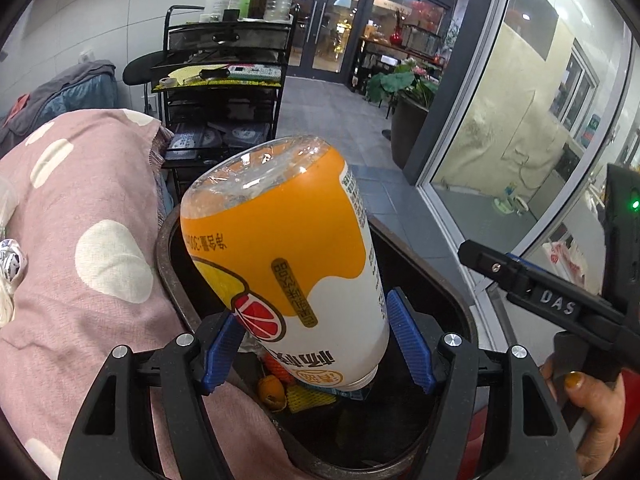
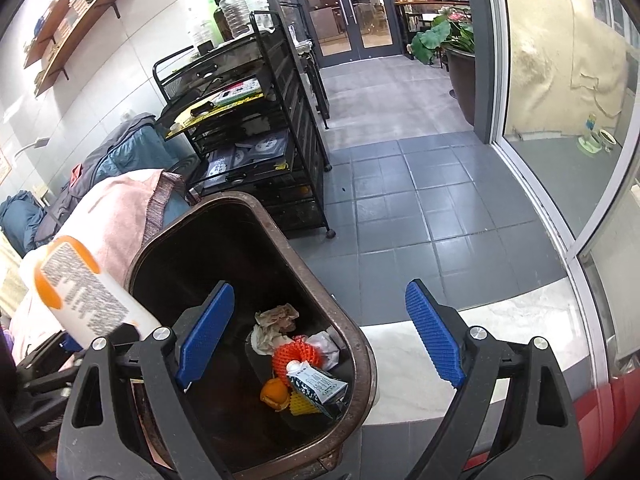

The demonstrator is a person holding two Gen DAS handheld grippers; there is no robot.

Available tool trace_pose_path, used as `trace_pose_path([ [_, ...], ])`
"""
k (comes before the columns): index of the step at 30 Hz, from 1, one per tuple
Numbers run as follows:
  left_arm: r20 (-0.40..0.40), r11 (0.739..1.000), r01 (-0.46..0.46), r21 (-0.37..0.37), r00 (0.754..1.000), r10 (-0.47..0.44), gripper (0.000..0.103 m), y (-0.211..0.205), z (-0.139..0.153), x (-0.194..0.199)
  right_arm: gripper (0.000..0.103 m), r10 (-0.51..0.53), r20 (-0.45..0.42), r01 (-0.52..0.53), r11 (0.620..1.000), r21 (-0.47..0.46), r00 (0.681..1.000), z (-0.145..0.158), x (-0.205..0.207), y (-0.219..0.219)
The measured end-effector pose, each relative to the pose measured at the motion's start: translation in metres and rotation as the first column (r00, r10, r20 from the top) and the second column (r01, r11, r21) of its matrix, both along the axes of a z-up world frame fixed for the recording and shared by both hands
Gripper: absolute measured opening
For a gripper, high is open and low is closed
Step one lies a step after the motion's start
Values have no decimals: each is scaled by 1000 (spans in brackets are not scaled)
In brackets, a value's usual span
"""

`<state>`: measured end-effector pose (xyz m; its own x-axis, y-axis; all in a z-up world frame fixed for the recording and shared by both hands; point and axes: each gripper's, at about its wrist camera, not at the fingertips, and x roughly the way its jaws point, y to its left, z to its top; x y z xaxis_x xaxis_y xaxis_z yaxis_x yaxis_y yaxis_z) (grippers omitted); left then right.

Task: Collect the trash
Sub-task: 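Lower the white bottle into the bin and open the left gripper, then move both tools back over the remaining trash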

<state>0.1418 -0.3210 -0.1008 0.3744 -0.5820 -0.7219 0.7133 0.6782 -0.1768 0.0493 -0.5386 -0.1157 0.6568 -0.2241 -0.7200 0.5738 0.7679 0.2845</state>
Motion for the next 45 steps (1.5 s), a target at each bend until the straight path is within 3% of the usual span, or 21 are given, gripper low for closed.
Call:
trace_pose_path([
  [6,-14,1000,-1,30,1000,1,70,-3,-8,4,87,-3,-1,3,1000,4,1000,0,0,-1],
  [8,-12,999,-2,36,1000,2,78,-3,-9,3,87,-4,-1,4,1000,3,1000,0,0,-2],
  [14,15,999,-2,42,1000,1,85,0,-3,-1,87,-3,4,3,1000,-4,1000,3,-1,-2],
  [23,165,998,-25,-57,986,34,94,28,44,-29,91,11,42,-10,1000,-29,999,19,1,3],
  [30,309,994,-53,-93,948,79,97,54,83,-51,91,75,76,-70,996,-60,994,35,10,23],
  [37,312,982,-129,-140,935,167,97,92,99,-43,92,174,106,-166,983,-80,979,48,31,57],
  [45,302,949,-300,-93,900,315,97,155,90,-17,92,328,110,-317,942,-108,938,57,66,112],
])
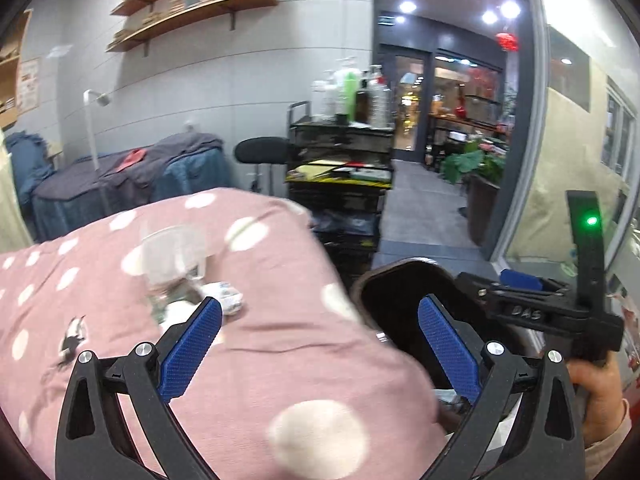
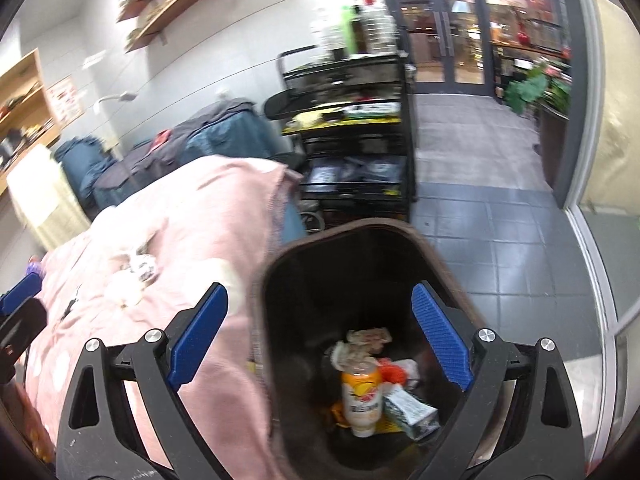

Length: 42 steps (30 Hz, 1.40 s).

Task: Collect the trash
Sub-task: 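Move both tools back over the remaining trash, then grasp the white face mask with the right gripper while the left gripper grasps the white tissue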

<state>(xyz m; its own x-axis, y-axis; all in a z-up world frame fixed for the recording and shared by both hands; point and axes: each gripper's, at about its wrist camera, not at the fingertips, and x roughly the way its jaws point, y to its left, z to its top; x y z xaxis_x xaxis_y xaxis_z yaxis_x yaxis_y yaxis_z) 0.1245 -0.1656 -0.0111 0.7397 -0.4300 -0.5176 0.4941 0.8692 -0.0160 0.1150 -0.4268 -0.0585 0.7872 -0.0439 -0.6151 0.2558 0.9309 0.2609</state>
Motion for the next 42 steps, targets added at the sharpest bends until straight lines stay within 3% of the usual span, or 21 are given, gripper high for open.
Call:
trace_pose_path([
  [5,-41,993,-114,29,992,115,97,52,-12,16,92,108,-9,-108,994,-6,994,3,26,38],
  [10,-96,973,-226,56,968,230,97,103,-31,35,92,208,-23,-208,978,-11,978,4,49,77],
  [16,-174,961,-273,41,945,276,97,145,-44,53,92,316,-50,-318,948,-21,947,5,75,121],
  [25,-243,963,-269,6,934,262,97,154,-53,72,92,453,-62,-454,891,-13,890,22,122,178],
  [32,-218,959,-279,41,935,281,97,153,-55,71,92,535,-70,-532,845,56,842,33,179,236],
  [40,-224,959,-281,37,933,282,97,158,-56,81,91,459,-177,-455,888,63,871,11,258,275],
  [42,-230,963,-268,35,935,269,97,156,-57,84,74,447,-193,-439,894,85,873,3,271,275],
])
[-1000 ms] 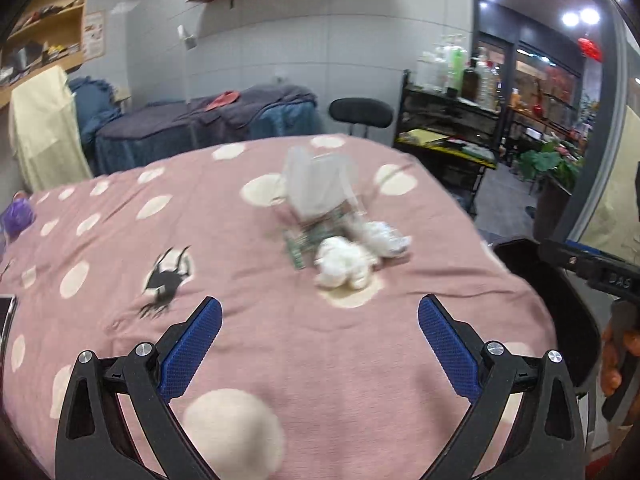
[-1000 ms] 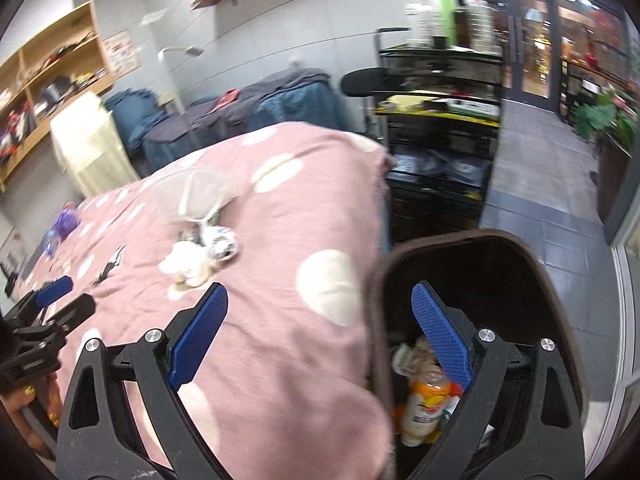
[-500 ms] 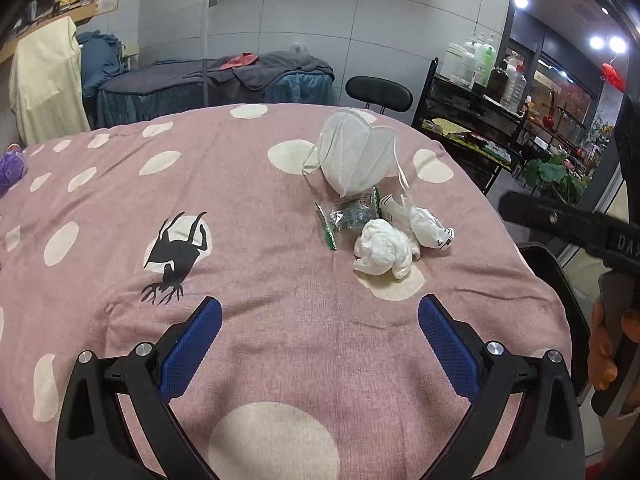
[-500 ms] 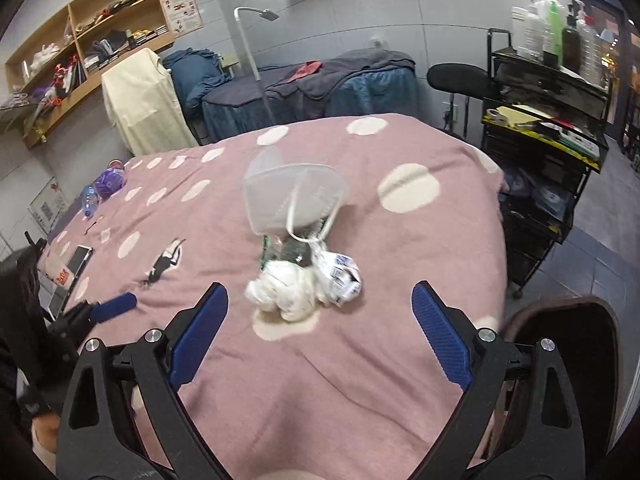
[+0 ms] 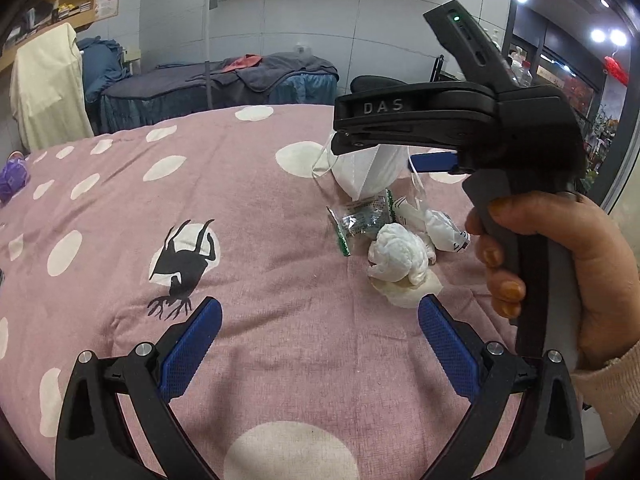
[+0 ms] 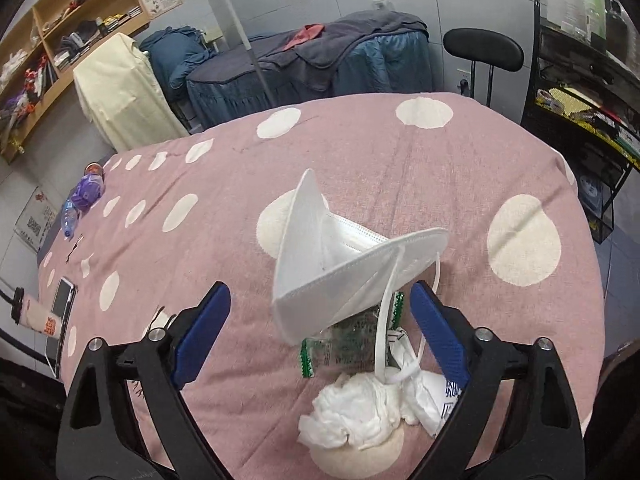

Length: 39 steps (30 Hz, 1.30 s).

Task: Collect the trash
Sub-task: 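Grasp the white face mask with the right gripper while the left gripper grasps the white tissue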

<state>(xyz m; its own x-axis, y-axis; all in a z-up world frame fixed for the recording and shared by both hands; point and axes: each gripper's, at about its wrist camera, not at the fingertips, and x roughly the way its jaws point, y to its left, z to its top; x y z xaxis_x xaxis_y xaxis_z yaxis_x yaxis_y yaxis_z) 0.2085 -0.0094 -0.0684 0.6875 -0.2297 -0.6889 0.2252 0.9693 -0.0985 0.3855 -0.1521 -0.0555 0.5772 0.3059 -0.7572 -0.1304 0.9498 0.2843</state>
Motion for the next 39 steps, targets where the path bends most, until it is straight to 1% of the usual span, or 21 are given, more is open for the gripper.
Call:
trace_pose_path([
  [1,-1,1000,8,-1,1000,-8,97,-2,0,1,54,-1,-13,1,1000,10,1000,-4,4,-1],
  [2,-3,1000,19,-2,1000,-19,97,-4,0,3,39,0,-23,1,1000,22,1000,-7,7,-4],
  [3,-6,1000,27,-4,1000,-27,97,-6,0,5,34,1,-25,0,999,37,1000,-8,7,-8],
  [4,-11,999,36,-7,999,-36,97,-9,-1,8,22,2,-20,-1,999,45,1000,-9,7,-11],
  [5,-17,999,43,-11,999,-43,97,-11,-1,11,16,3,-13,-2,999,52,1000,-9,6,-14],
  [7,-32,998,64,-29,997,-65,97,-18,-3,17,13,6,10,-6,997,77,1000,-6,1,-21],
  [8,-43,996,78,-42,996,-80,97,-21,-4,21,11,3,25,-5,997,76,1000,-3,-2,-24],
  [9,-56,994,94,-51,994,-97,97,-25,-5,25,9,2,42,-5,998,69,999,1,-6,-24],
  [11,-81,990,125,-60,988,-130,92,-35,-8,34,9,11,75,-15,998,62,997,9,-14,-28],
  [15,-140,981,188,-40,971,-191,83,-55,-15,51,8,20,133,-28,998,56,991,26,-33,-36],
  [17,-167,979,205,-16,965,-204,75,-64,-20,61,9,20,155,-30,998,61,988,32,-42,-42],
  [18,-181,978,210,-6,961,-208,73,-68,-22,65,9,18,165,-28,998,63,986,35,-47,-46],
  [20,-204,975,220,4,955,-215,62,-73,-27,71,9,11,193,-22,998,51,981,41,-58,-52],
  [21,-212,975,224,11,953,-217,59,-76,-30,73,9,9,205,-18,999,44,979,43,-63,-55],
  [22,-221,974,227,18,951,-217,51,-77,-33,74,9,6,215,-14,999,39,977,45,-68,-58],
  [23,-231,973,230,17,948,-220,40,-78,-35,75,9,3,221,-11,999,38,975,47,-73,-62],
  [24,-239,973,231,9,945,-223,35,-78,-36,75,9,-1,226,-8,999,40,974,47,-77,-65],
  [26,-229,975,222,-9,949,-218,27,-74,-34,72,9,-13,237,6,999,34,972,49,-86,-73],
  [29,-194,979,202,-26,960,-203,23,-68,-26,65,9,-41,258,34,999,34,965,51,-100,-85],
  [34,-122,983,173,-62,976,-180,23,-55,-4,40,9,-74,267,60,996,60,961,52,-120,-103],
  [39,-40,986,139,-94,989,-143,23,-42,17,14,9,-96,292,83,995,58,952,57,-140,-115],
])
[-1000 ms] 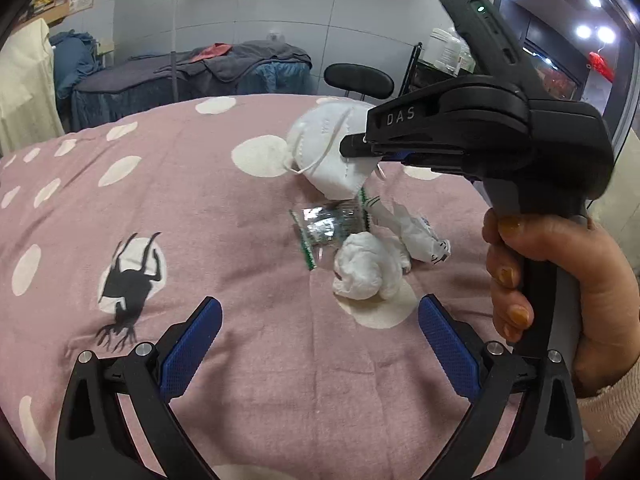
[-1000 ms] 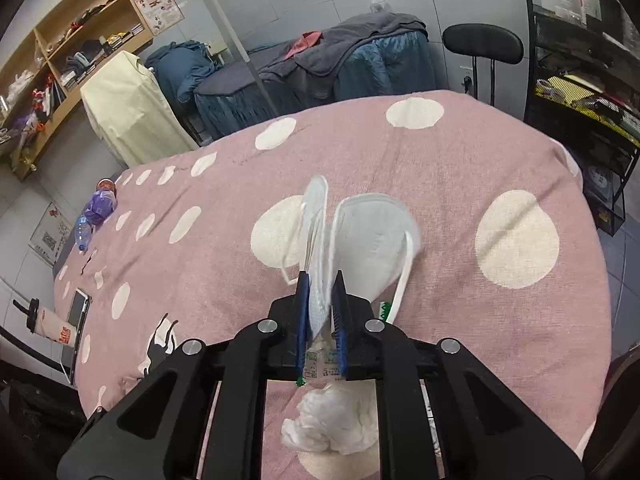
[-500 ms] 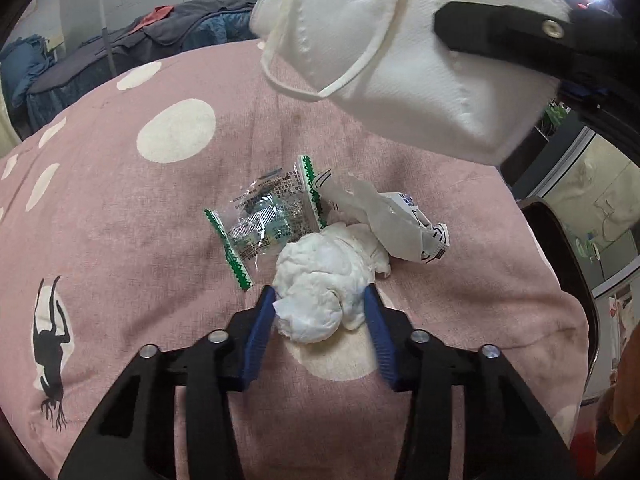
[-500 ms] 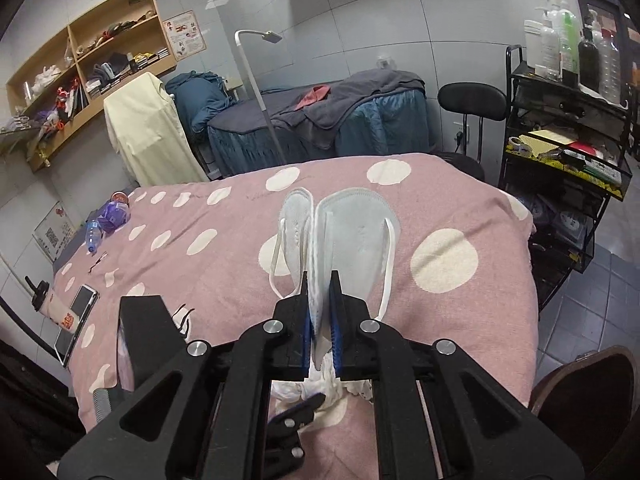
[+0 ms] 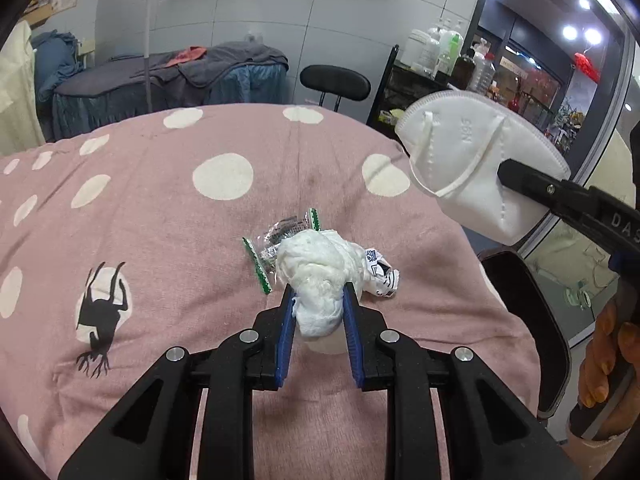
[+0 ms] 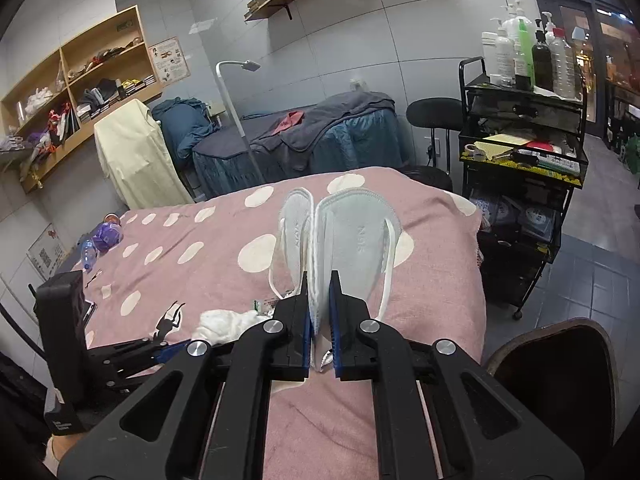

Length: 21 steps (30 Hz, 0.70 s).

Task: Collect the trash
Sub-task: 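Grasp the white face mask with the right gripper while the left gripper grasps the white tissue, then carry the face mask over the bin while the left gripper lifts the tissue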

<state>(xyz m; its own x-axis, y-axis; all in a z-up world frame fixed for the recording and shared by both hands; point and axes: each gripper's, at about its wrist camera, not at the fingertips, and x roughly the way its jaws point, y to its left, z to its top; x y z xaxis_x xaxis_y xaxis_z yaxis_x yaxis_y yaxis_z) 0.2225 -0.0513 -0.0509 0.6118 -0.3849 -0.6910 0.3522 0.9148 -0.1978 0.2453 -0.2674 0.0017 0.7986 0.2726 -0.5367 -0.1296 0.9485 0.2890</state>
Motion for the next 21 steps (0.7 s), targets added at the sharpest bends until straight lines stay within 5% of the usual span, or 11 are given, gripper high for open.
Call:
trace_pose_path([
  [11,169,998,-45,-46,984,52,23,-4,35,-40,8,-39,36,40,999,-31,999,1,-45,-22],
  [21,192,997,1,-78,981,14,23,-26,40,-58,8,-105,13,105,994,-11,994,-10,-72,-55],
])
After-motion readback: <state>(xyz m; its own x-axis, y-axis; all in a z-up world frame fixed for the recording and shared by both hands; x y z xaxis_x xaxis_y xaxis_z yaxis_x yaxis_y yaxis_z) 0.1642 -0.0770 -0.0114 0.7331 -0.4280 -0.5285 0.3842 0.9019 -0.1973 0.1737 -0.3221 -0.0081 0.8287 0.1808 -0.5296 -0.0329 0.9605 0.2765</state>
